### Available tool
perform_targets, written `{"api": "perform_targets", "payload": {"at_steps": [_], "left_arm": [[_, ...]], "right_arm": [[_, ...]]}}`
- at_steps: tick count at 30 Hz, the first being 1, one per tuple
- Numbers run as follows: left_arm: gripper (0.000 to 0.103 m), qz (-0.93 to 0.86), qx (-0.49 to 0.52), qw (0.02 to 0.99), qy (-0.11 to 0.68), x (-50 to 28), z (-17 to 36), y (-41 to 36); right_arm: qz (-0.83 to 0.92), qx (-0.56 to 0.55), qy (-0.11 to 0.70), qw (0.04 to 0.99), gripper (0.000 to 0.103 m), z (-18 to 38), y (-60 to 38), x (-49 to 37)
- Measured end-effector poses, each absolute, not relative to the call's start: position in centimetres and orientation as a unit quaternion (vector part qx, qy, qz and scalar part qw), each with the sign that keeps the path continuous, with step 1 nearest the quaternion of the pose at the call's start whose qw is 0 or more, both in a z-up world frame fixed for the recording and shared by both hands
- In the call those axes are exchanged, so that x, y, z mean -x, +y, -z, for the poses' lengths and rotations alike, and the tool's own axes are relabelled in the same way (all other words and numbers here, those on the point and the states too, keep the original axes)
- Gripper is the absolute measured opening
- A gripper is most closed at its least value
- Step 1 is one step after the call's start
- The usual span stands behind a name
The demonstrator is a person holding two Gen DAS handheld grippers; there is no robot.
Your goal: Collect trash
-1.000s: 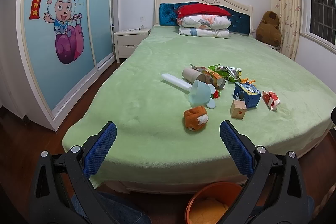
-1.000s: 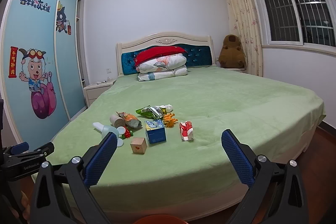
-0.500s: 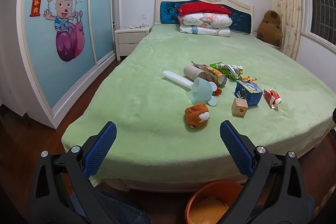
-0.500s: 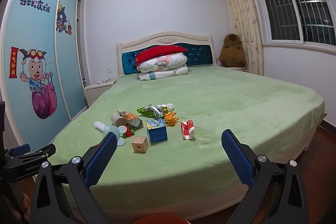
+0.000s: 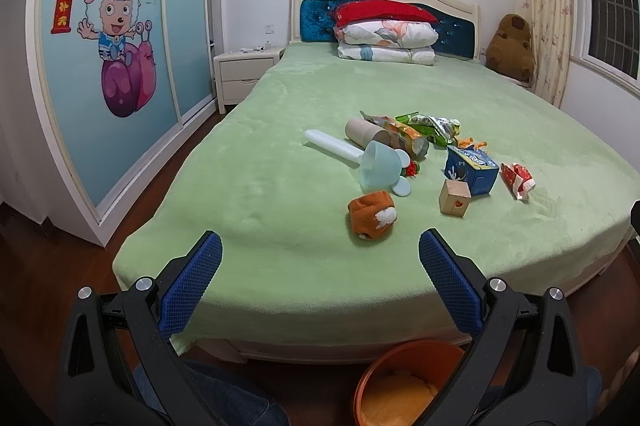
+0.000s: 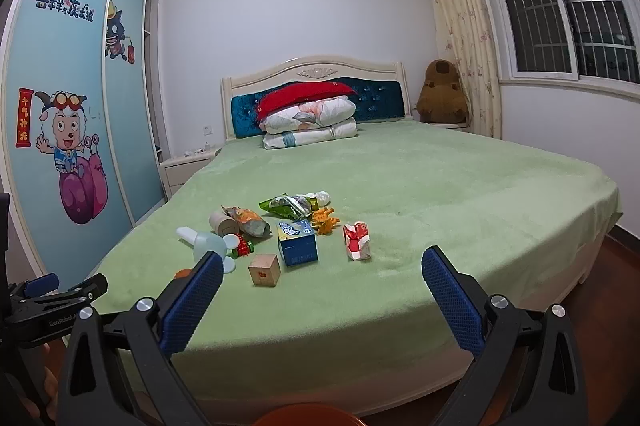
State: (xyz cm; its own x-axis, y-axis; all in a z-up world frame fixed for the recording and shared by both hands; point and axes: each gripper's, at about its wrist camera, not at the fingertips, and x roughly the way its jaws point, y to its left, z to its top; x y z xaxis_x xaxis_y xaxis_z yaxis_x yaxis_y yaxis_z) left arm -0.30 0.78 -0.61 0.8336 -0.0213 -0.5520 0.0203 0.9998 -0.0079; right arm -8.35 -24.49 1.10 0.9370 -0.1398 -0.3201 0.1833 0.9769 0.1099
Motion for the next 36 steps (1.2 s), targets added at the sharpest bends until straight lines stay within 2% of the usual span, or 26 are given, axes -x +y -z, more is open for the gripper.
{"api": "perform_targets", "payload": {"at_steps": [15, 20, 26, 36], "left_arm": [[0.096, 0.019, 0.002, 0.951, 0.308, -1.4, 2.2, 0.5], [0.096, 0.084, 0.010, 0.945, 0.315, -3.6, 3.3, -0.9], [0.096, 0.181, 0.010, 0.921, 0.346, -8.7, 5.6, -5.8], [0.096, 0.193, -0.033, 0.895, 0.401, -15.8, 9.3, -14.4]], "right_arm": [[0.082, -0.059, 0.179, 0.979, 0.098, 0.0, -24.5, 6.8], [0.086, -0.058, 0.181, 0.978, 0.098, 0.1, -24.9, 6.6], [0.097, -0.044, 0.184, 0.977, 0.098, 0.5, -25.0, 6.6], [0.109, -0.031, 0.195, 0.974, 0.098, 1.4, -26.3, 7.4]]}}
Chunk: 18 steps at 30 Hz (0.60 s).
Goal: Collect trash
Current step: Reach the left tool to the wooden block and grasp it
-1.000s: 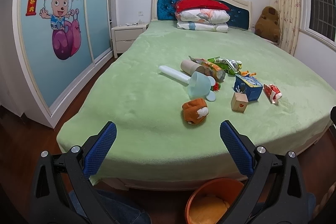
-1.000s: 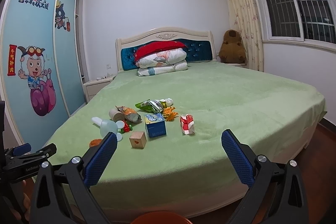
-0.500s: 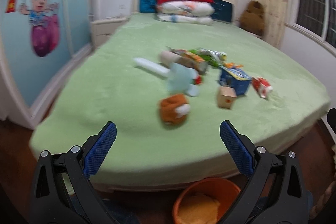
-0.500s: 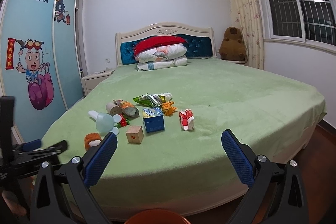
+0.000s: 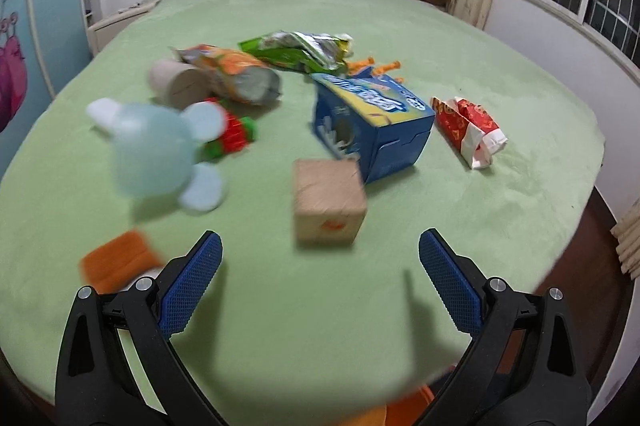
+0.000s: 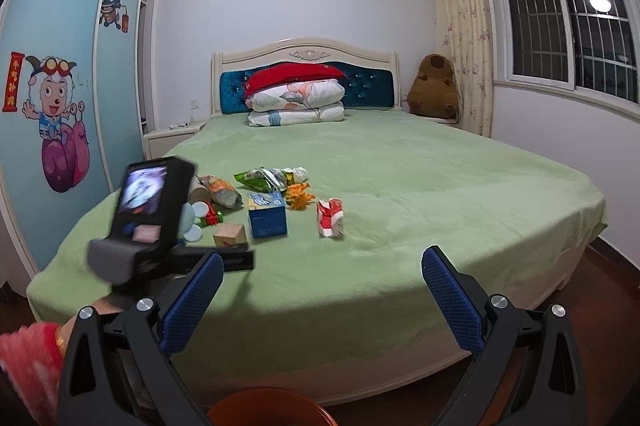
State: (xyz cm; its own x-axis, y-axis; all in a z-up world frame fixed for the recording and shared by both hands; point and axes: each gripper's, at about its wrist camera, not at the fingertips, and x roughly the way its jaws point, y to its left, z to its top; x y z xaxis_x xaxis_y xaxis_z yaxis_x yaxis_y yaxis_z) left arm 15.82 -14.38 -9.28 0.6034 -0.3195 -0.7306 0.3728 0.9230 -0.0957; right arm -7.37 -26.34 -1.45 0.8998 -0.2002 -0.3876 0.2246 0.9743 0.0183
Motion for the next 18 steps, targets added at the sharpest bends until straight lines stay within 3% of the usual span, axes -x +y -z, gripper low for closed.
{"api": "perform_targets", "payload": {"at_steps": [5, 7, 11, 18], "left_arm": [[0.091, 0.184, -0.043, 0.892, 0.410, -17.9, 10.0, -16.1], [0.057, 0.183, -0.051, 0.891, 0.412, -18.1, 10.2, -16.5], [0.035, 0.180, -0.052, 0.891, 0.413, -18.0, 10.3, -16.3], [0.035, 0.211, -0.025, 0.886, 0.412, -17.2, 9.5, -14.6]], "right_arm": [[0.114, -0.036, 0.200, 0.973, 0.098, 1.9, -27.4, 7.6], [0.117, -0.038, 0.203, 0.971, 0.098, 2.3, -27.8, 7.5], [0.118, -0.055, 0.218, 0.967, 0.098, 3.1, -28.9, 6.9], [0.121, -0.079, 0.233, 0.962, 0.098, 3.5, -30.3, 5.5]]}}
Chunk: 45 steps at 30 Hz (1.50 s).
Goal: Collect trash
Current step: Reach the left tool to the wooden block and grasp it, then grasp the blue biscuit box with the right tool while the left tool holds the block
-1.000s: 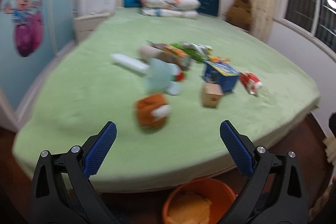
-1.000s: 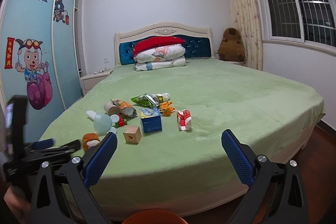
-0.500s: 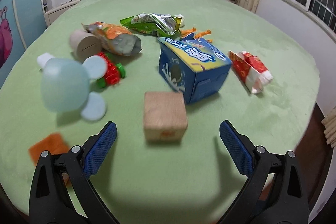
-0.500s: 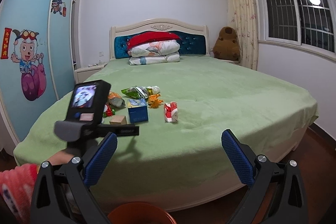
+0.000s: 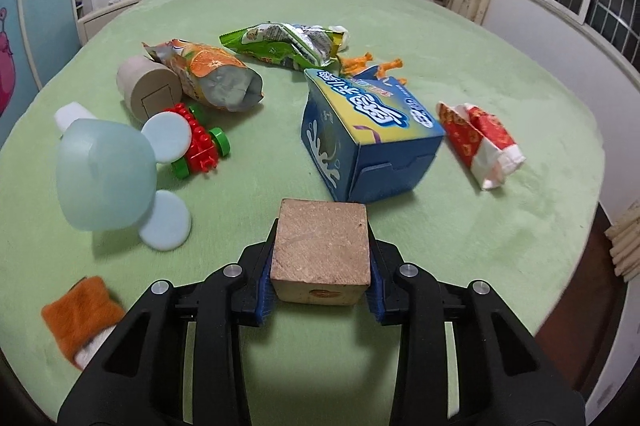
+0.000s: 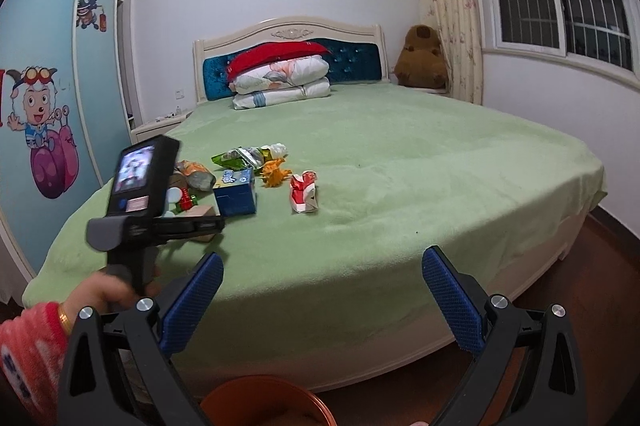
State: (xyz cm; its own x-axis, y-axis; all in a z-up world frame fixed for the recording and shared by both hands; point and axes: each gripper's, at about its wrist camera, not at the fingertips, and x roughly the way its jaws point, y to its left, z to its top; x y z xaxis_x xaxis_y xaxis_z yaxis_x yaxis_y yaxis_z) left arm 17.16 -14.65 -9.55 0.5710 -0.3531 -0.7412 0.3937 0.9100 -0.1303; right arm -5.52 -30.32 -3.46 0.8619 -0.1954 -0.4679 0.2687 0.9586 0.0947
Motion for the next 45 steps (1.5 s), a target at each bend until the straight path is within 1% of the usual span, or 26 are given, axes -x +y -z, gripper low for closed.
{"api": "perform_targets", "payload": {"at_steps": [9, 14, 16, 21, 25, 28, 30, 31, 32, 33, 34, 38, 45], "left_arm": [[0.035, 0.254, -0.026, 0.900, 0.353, -11.2, 6.0, -10.7], [0.035, 0.251, -0.018, 0.909, 0.331, -6.8, 4.8, -6.6], [0.035, 0.240, -0.013, 0.910, 0.337, -5.7, 5.0, -4.8], [0.035, 0.209, 0.007, 0.913, 0.349, -3.7, 6.1, -1.1], [0.035, 0.198, 0.020, 0.909, 0.367, -3.1, 7.1, 1.2], [0.035, 0.189, 0.019, 0.911, 0.366, -2.8, 7.3, 2.2], [0.035, 0.187, 0.022, 0.912, 0.366, -2.7, 7.5, 2.8], [0.035, 0.188, 0.025, 0.911, 0.367, -2.7, 7.5, 2.9], [0.035, 0.186, 0.027, 0.911, 0.367, -2.8, 7.7, 3.2], [0.035, 0.185, 0.028, 0.911, 0.367, -2.8, 7.7, 3.3], [0.035, 0.186, 0.029, 0.911, 0.368, -2.9, 7.7, 3.4], [0.035, 0.194, 0.037, 0.907, 0.371, -2.8, 7.7, 3.3], [0.035, 0.205, 0.030, 0.905, 0.373, -2.8, 7.6, 1.8]], "right_arm": [[0.130, -0.087, 0.245, 0.957, 0.098, 3.7, -31.7, 3.1], [0.115, -0.063, 0.245, 0.961, 0.098, 3.9, -30.3, 0.7], [0.097, -0.046, 0.243, 0.964, 0.098, 3.8, -29.2, -1.5], [0.039, -0.019, 0.266, 0.963, 0.098, 4.0, -26.4, -8.7], [0.029, 0.016, 0.310, 0.950, 0.098, 5.3, -24.3, -15.4], [0.034, 0.010, 0.348, 0.937, 0.098, 6.5, -24.0, -19.1], [0.039, 0.019, 0.365, 0.930, 0.092, 7.2, -23.8, -20.5], [0.038, 0.021, 0.373, 0.927, 0.081, 7.4, -23.7, -21.0], [0.034, 0.019, 0.379, 0.925, 0.064, 7.5, -23.8, -21.2], [0.023, 0.007, 0.387, 0.922, 0.055, 7.6, -23.9, -21.5], [0.019, -0.003, 0.388, 0.921, 0.053, 7.6, -24.0, -21.3], [0.012, -0.002, 0.371, 0.929, 0.053, 6.6, -24.1, -19.2], [-0.023, 0.005, 0.330, 0.944, 0.053, 3.1, -23.8, -13.4]]}}
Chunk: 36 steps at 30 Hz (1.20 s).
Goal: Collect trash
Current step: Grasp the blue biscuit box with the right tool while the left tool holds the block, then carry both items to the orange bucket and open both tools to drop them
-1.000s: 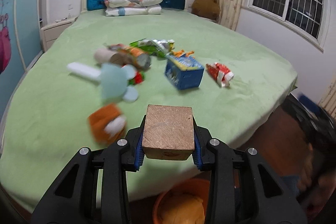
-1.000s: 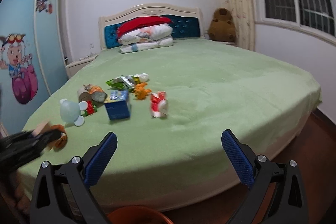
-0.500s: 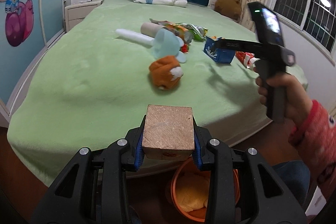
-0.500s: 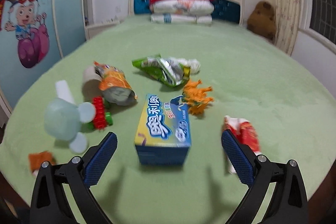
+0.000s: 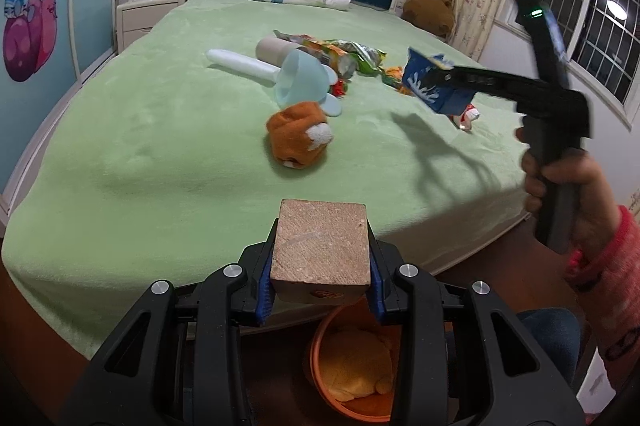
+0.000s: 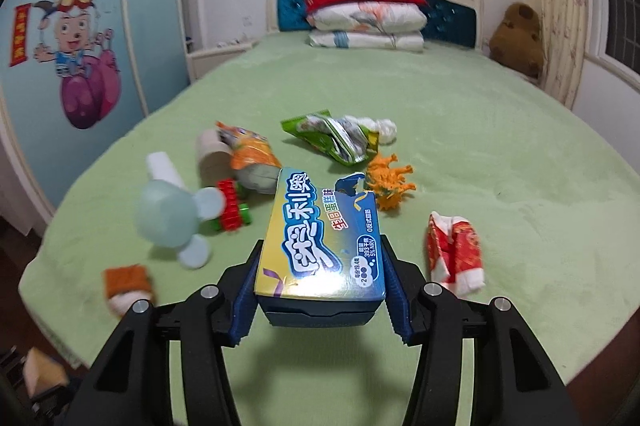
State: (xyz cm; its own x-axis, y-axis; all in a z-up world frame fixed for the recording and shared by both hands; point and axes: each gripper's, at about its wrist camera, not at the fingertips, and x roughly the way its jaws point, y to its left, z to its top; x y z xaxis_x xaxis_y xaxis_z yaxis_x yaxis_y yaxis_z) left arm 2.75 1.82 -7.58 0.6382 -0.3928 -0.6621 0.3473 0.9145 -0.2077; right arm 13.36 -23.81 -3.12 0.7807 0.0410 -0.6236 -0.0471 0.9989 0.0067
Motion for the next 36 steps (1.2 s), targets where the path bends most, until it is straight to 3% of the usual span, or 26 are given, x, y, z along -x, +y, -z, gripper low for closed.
{"api": "perform_targets", "payload": {"at_steps": [8, 16, 24, 36], "left_arm": [[0.035, 0.222, 0.020, 0.901, 0.371, -2.1, 7.0, -0.6], [0.035, 0.238, -0.005, 0.897, 0.373, -0.4, 7.1, -2.3], [0.035, 0.252, -0.039, 0.881, 0.400, 1.4, 10.0, -3.3], [0.035, 0.255, -0.067, 0.819, 0.509, 1.2, 18.4, -6.0]], "right_arm": [[-0.056, 0.000, 0.283, 0.958, 0.053, -0.3, -24.1, -5.2], [-0.074, 0.002, 0.284, 0.956, 0.053, 0.2, -24.3, 1.7], [-0.081, -0.011, 0.325, 0.942, 0.053, 3.9, -24.2, 6.2], [-0.076, -0.030, 0.432, 0.898, 0.053, 13.6, -23.9, 7.5]]}}
